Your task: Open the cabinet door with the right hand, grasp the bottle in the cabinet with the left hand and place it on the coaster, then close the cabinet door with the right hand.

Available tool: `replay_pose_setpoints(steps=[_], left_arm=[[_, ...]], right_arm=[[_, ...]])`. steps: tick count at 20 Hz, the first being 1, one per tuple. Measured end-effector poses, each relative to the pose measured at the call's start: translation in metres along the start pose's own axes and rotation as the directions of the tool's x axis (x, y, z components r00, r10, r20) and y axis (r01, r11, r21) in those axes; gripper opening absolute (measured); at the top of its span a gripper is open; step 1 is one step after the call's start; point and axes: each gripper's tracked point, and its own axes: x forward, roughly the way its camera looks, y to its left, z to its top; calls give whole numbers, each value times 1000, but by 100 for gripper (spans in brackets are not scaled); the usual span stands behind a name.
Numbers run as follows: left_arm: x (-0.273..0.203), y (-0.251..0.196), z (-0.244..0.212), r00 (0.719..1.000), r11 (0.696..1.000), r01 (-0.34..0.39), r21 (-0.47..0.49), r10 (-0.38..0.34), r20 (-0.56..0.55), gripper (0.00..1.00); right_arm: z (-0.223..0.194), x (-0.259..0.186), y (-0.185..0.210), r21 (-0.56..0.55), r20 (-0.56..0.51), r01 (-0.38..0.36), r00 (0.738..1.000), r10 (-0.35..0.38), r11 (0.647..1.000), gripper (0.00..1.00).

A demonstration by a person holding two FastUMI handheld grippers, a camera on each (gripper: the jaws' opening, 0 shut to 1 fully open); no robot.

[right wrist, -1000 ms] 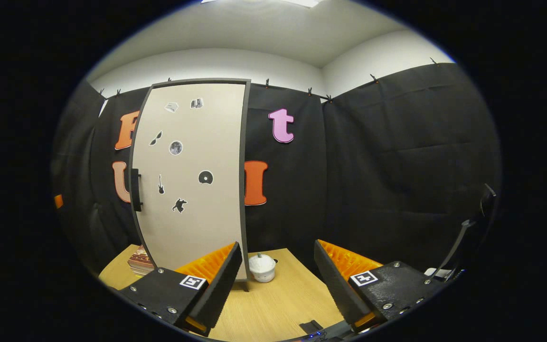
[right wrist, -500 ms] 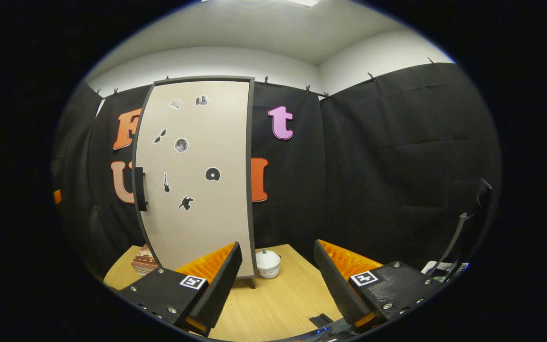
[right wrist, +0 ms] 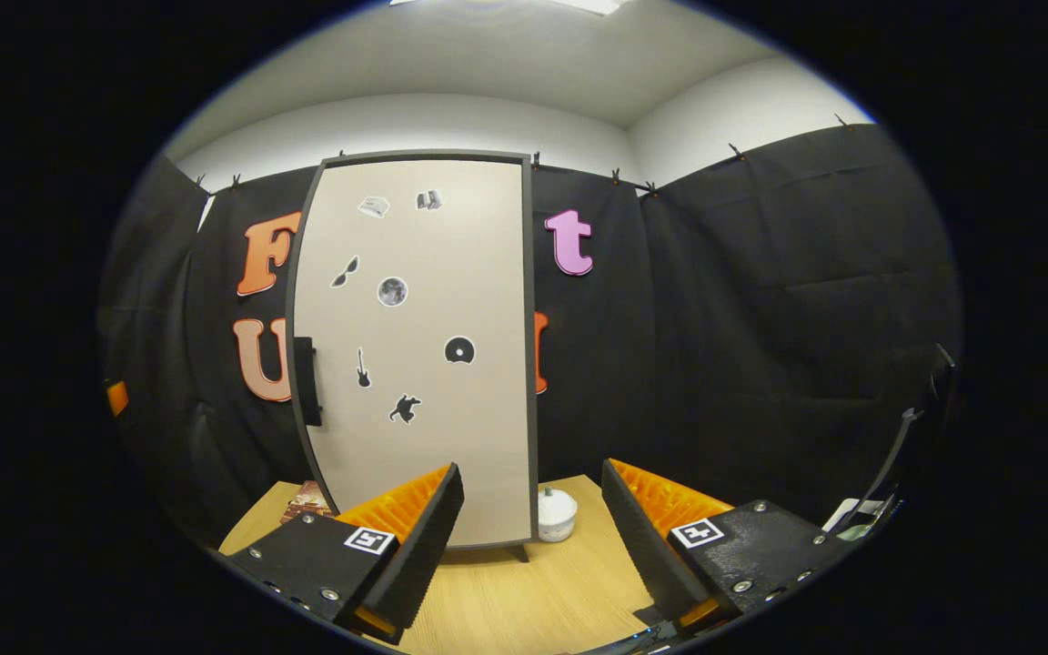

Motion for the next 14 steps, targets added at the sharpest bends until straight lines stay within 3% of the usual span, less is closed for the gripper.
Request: replay_pose_setpoints(steps=[2, 7, 10, 11, 14], left_arm=[[2, 5, -3, 1000, 1000, -4, 1, 4, -7, 96], [2, 17, -10, 1000, 1000, -6, -6, 6, -21, 93], [5, 28, -13, 999, 1000, -19, -3, 19, -27, 99], [5, 32, -13, 999, 1000, -23, -5, 22, -29, 93], [6, 42, -16, 999, 999, -40, -8, 39, -35, 96]], right_arm=[[3, 7, 25, 12, -9, -42, 999, 42, 999, 95], [19, 33, 90, -3, 7, -134, 991, 134, 991, 95], [26, 49, 134, -3, 1, -192, 981, 192, 981, 95], [29, 55, 149, -5, 3, -205, 979, 205, 979, 95], [38, 75, 191, -18, 16, -243, 970, 243, 970, 95]])
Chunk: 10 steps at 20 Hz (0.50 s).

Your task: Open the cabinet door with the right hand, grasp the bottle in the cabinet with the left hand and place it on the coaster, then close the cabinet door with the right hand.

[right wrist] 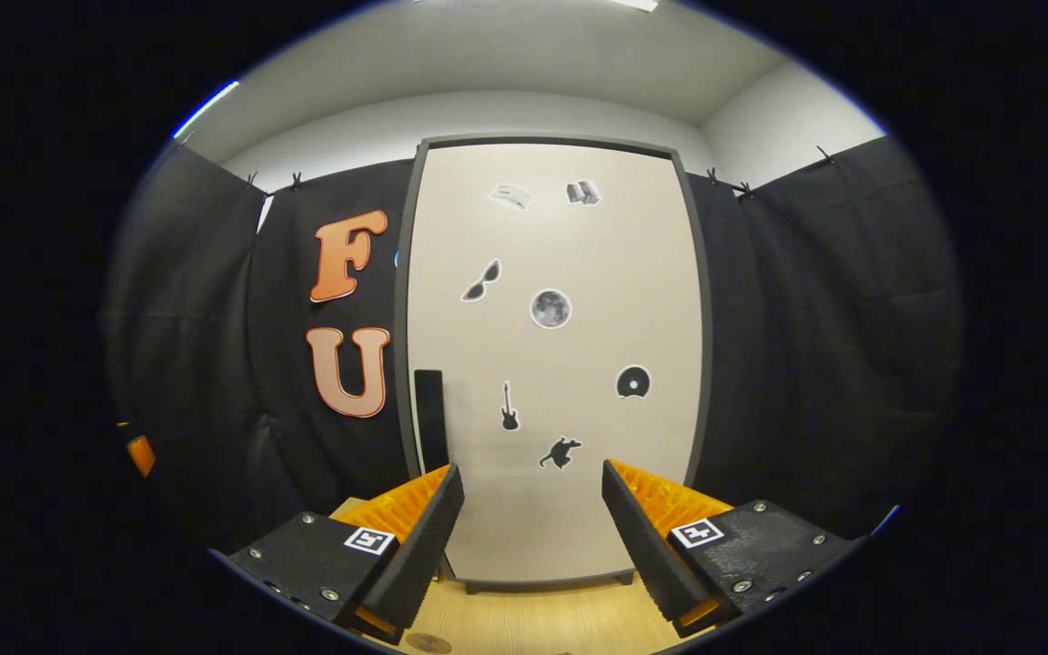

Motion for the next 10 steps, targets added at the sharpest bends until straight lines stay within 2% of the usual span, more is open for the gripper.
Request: replay_pose_setpoints(steps=[1, 8, 10], left_arm=[[0, 6, 0, 1000, 1000, -6, 2, 6, -2, 99], [-5, 48, -5, 998, 997, -62, 38, 63, -12, 99], [-6, 58, -6, 997, 997, -71, 33, 71, -15, 93]], right_arm=[[1, 10, 10, -10, 1, -9, 1000, 9, 1000, 94], [-16, 79, 64, -1, -35, -47, 998, 46, 999, 95], [-20, 93, 72, 12, -47, -46, 998, 47, 999, 94]])
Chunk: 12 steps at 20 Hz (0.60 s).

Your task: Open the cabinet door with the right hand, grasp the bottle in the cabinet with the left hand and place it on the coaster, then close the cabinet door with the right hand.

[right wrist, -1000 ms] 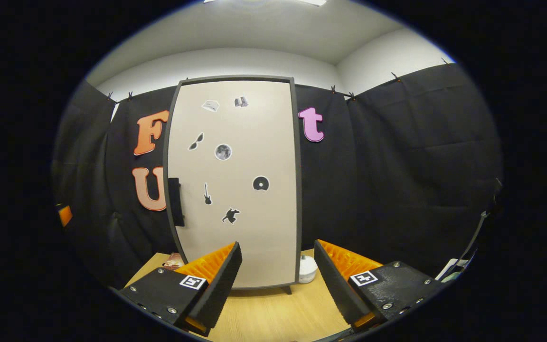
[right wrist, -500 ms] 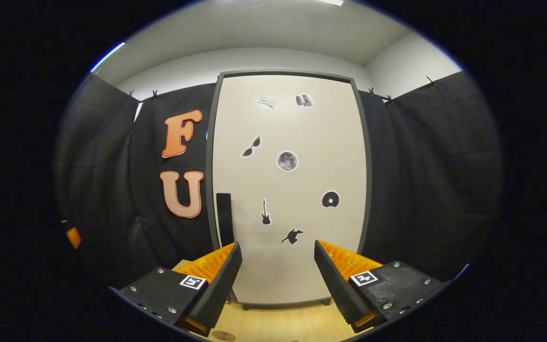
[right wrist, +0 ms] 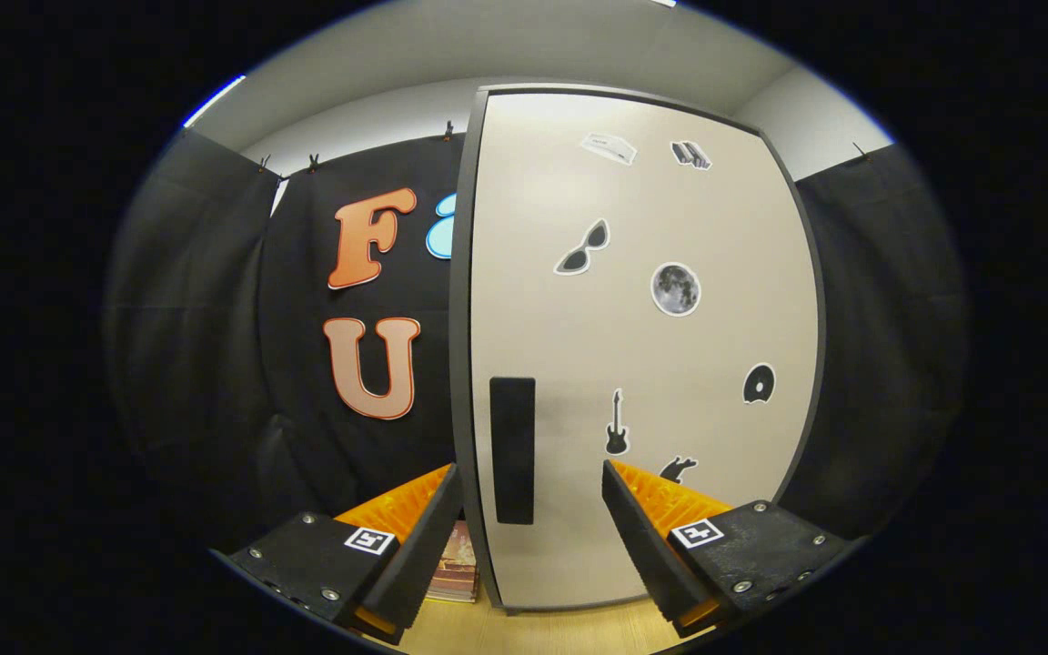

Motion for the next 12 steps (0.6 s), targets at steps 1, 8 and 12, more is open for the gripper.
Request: replay_pose_setpoints(steps=[1, 8, 12], left_arm=[[0, 5, 0, 1000, 1000, -7, 0, 7, -1, 96], [1, 36, -8, 998, 998, -59, 6, 59, -15, 96], [2, 42, -9, 997, 997, -70, -7, 70, -19, 99]], right_arm=[[-4, 8, 2, 0, -11, 3, 1000, -3, 1000, 94], [-16, 49, 1, 22, -40, 27, 999, -26, 999, 76], [-19, 58, 0, 22, -45, 32, 999, -31, 999, 60]])
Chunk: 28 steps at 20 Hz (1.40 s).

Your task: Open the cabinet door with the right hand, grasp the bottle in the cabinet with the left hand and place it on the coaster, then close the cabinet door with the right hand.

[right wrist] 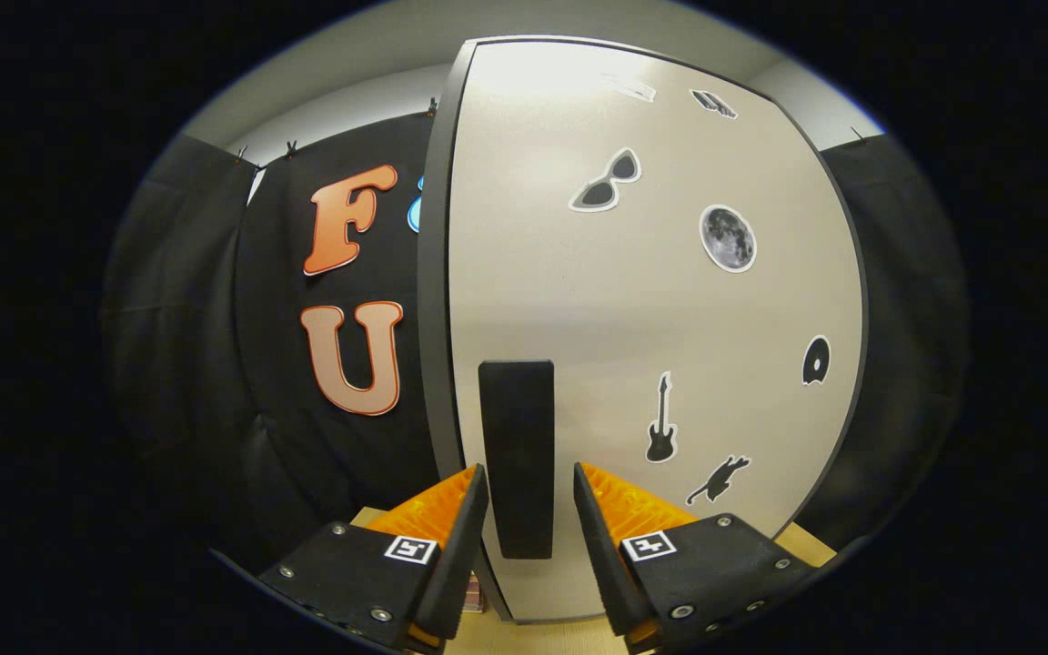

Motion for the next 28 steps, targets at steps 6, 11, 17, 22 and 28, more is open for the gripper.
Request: replay_pose_setpoints(steps=[6, 11, 17, 22, 28], left_arm=[[-2, 2, -3, 1000, 1000, -6, 7, 6, -2, 99], [8, 3, -2, 1000, 1000, -12, 1, 12, 3, 96], [-8, -11, -1, 1000, 1000, 5, 4, -5, 12, 94], [-17, -12, 0, 1000, 1000, 12, 7, -12, 25, 93], [-25, -12, 2, 999, 999, 35, -4, -35, 30, 93]], right_arm=[[-2, 0, 4, 22, -15, -15, 1000, 15, 1000, 33], [-2, -16, 6, 19, -7, -50, 999, 50, 999, 24], [1, -42, 3, 69, 1, -114, 993, 114, 991, 17], [-3, -81, -15, 74, 15, -106, 994, 105, 992, 17], [-7, -104, -36, 42, 17, -69, 998, 68, 997, 17]])
